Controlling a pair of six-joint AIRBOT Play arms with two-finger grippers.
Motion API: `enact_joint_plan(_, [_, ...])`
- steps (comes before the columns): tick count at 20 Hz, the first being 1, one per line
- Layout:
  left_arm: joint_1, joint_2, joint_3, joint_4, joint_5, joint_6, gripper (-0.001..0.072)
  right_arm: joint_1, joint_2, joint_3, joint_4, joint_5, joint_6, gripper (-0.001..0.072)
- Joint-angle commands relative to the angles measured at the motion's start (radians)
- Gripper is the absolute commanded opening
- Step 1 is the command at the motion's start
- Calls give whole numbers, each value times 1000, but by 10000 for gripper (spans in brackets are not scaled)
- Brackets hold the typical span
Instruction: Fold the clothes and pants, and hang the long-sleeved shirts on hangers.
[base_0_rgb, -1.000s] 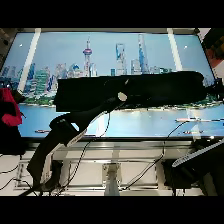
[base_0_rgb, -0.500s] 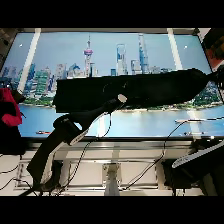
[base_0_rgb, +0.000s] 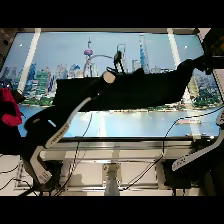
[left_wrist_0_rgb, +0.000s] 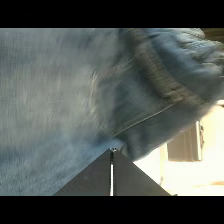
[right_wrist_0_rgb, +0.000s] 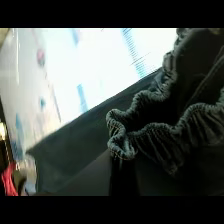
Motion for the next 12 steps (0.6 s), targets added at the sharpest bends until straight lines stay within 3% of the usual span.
enact_joint_plan(1, [100, 124, 1, 153, -78, 1, 22, 179, 18, 1, -5, 29, 25, 22])
enact_joint_plan(6, [226, 217, 1, 160, -183, 1, 22, 477, 23, 1, -146, 83, 82, 23])
enact_joint_plan(12, [261, 227, 1, 159, -246, 2, 24, 765, 20, 1, -373, 96, 117, 27])
